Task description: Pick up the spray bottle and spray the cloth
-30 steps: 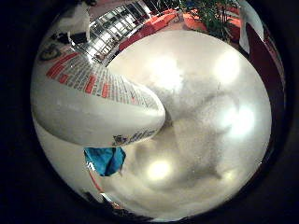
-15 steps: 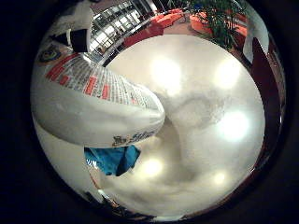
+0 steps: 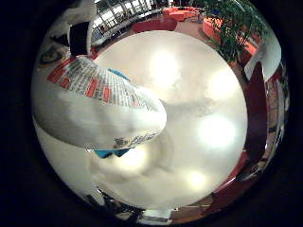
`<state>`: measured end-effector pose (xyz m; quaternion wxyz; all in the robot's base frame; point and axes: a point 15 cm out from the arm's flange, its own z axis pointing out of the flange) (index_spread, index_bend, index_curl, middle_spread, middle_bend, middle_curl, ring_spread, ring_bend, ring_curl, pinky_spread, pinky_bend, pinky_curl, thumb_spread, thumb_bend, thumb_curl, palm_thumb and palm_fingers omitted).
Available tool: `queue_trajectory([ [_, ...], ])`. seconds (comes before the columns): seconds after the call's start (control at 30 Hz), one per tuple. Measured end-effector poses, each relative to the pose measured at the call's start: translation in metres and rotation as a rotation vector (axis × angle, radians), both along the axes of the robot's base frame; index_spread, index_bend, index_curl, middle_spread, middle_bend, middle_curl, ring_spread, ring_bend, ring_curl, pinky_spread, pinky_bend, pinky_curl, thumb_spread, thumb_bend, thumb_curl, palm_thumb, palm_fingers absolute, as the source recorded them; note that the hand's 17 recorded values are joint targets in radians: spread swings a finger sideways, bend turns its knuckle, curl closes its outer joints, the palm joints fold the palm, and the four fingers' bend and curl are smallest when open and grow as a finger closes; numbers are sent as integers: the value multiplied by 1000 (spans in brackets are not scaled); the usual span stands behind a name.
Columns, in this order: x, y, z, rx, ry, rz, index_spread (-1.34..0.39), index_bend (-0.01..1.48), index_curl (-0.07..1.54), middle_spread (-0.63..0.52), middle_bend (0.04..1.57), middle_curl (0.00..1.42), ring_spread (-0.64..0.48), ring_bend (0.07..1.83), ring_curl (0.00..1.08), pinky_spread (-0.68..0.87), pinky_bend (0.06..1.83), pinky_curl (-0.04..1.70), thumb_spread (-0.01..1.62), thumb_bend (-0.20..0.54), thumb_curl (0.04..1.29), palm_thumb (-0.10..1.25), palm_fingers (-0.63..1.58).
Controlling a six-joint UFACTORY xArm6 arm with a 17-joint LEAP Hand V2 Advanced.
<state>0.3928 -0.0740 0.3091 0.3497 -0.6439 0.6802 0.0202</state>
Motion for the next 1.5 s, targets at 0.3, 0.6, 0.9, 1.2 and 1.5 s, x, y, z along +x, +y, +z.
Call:
queue_trajectory([
  [0.3, -21, 18, 46, -275, 172, 142, -200, 1165, 730, -92, 1394, 625, -169, 1457, 637, -199, 1056, 1245, 957, -15, 721, 1040, 1172],
  [0.6, -32, 26, 60, -560, 360, 271, -201, 1171, 730, -92, 1395, 623, -171, 1456, 635, -208, 1042, 1268, 956, -17, 732, 1032, 1172],
  [0.9, -40, 25, 56, -818, 450, 309, -204, 1163, 734, -92, 1397, 622, -171, 1456, 636, -214, 1038, 1278, 944, -16, 742, 1016, 1170],
  [1.2, -39, 27, 36, -961, 562, 304, -206, 1153, 738, -92, 1400, 622, -174, 1454, 640, -218, 1039, 1283, 950, -15, 747, 1011, 1164],
  [1.5, -30, 33, 11, -958, 611, 296, -208, 1150, 743, -93, 1398, 624, -175, 1446, 647, -220, 1040, 1284, 953, -15, 750, 1010, 1164],
])
